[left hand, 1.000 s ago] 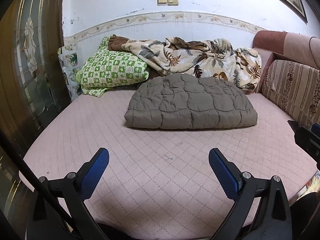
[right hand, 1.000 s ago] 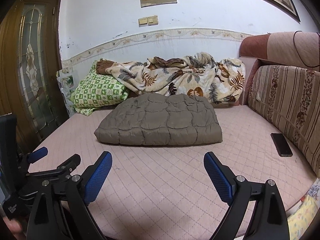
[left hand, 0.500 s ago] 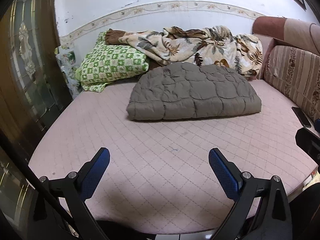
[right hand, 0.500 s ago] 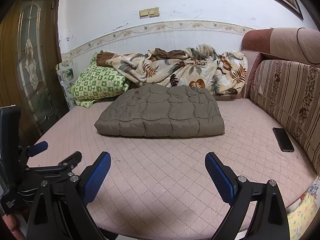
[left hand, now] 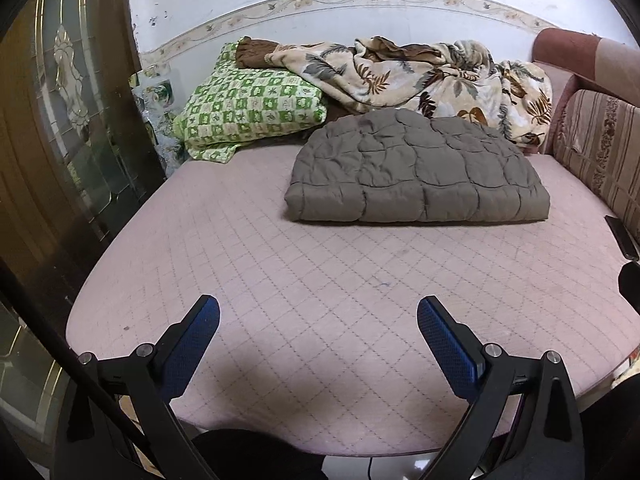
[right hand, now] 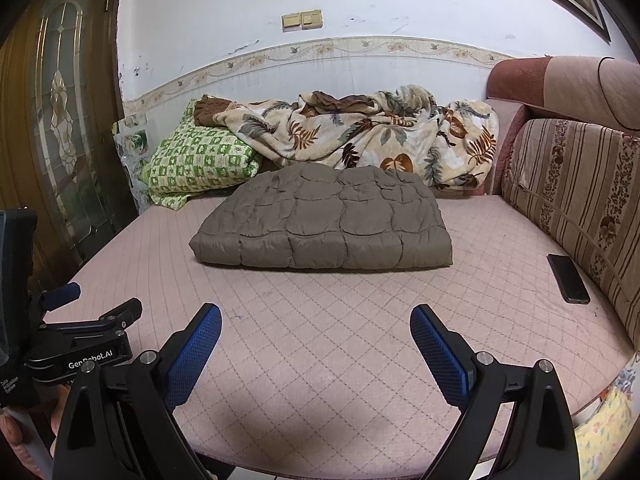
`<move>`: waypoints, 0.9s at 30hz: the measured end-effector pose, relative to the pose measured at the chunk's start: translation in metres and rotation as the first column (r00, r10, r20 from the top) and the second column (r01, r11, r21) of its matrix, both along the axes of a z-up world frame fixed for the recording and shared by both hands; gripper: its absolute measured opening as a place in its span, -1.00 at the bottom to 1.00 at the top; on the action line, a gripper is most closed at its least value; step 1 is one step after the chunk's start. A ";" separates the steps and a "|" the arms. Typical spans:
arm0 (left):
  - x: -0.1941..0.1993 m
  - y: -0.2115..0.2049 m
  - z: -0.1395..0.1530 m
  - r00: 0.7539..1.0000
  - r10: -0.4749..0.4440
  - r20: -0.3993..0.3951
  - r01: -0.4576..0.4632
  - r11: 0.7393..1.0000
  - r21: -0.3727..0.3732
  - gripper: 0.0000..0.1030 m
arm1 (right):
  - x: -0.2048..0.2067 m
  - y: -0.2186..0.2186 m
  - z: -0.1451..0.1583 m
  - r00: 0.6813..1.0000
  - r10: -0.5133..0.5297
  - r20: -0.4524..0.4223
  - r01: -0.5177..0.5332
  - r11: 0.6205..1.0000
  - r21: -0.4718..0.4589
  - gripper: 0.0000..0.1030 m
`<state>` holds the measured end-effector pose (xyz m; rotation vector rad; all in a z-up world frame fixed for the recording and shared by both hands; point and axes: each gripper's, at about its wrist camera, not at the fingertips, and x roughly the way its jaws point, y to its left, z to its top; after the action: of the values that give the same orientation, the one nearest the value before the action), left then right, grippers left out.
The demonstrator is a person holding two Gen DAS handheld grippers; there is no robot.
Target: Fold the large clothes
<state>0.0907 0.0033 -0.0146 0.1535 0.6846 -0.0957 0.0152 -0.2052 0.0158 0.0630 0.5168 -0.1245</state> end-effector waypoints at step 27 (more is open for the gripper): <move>0.005 0.000 -0.002 1.000 0.008 -0.004 -0.008 1.000 0.014 0.93 | 0.006 -0.006 -0.010 1.000 0.000 -0.021 0.000 1.000 0.006 0.89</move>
<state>0.0959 0.0033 -0.0167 0.1645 0.6899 -0.0837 0.0208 -0.2115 0.0058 0.0679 0.5382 -0.1240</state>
